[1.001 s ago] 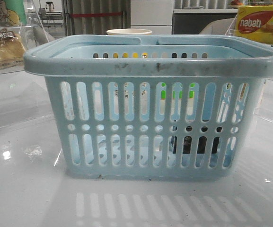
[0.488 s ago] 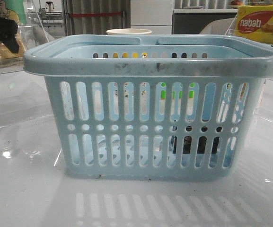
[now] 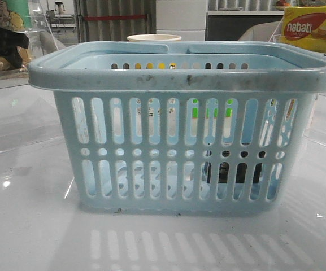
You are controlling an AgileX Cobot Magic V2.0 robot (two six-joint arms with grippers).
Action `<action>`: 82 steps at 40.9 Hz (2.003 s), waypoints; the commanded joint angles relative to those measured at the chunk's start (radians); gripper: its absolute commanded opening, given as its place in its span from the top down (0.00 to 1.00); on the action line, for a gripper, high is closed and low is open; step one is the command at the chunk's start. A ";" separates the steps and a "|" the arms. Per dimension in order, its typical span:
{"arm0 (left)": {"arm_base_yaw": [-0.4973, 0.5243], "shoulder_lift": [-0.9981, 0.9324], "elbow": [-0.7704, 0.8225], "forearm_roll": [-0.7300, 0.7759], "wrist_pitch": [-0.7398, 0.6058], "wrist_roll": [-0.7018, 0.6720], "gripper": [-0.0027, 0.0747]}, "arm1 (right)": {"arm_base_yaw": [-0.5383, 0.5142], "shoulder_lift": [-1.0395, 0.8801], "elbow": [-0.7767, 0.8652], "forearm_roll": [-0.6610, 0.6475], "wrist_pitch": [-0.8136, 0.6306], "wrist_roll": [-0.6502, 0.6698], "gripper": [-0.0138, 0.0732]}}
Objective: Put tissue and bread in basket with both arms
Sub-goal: 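Grasp the bagged bread bun with the left gripper and lift it off the shelf, then carry the bread over the basket with the left gripper and release it inside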
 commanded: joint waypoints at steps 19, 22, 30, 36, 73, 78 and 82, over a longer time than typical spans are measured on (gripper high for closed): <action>-0.017 -0.208 -0.036 -0.007 0.089 -0.006 0.85 | -0.001 -0.006 -0.029 -0.001 -0.074 -0.006 0.14; -0.030 -0.254 -0.036 -0.003 0.123 -0.004 0.85 | -0.001 -0.006 -0.029 -0.001 -0.074 -0.006 0.14; -0.113 -0.386 -0.036 0.000 0.206 0.063 0.85 | -0.001 -0.006 -0.029 -0.001 -0.074 -0.006 0.14; -0.222 -0.473 -0.036 0.002 0.307 0.156 0.85 | -0.001 -0.006 -0.029 -0.001 -0.074 -0.006 0.14; -0.661 -0.254 -0.034 0.000 0.515 0.197 0.85 | -0.001 -0.006 -0.029 -0.001 -0.074 -0.006 0.14; -0.661 -0.245 -0.034 -0.007 0.515 0.197 0.72 | -0.001 -0.006 -0.029 -0.001 -0.074 -0.006 0.14; -0.661 -0.245 -0.034 -0.021 0.516 0.197 0.54 | -0.001 -0.006 -0.029 -0.001 -0.074 -0.006 0.14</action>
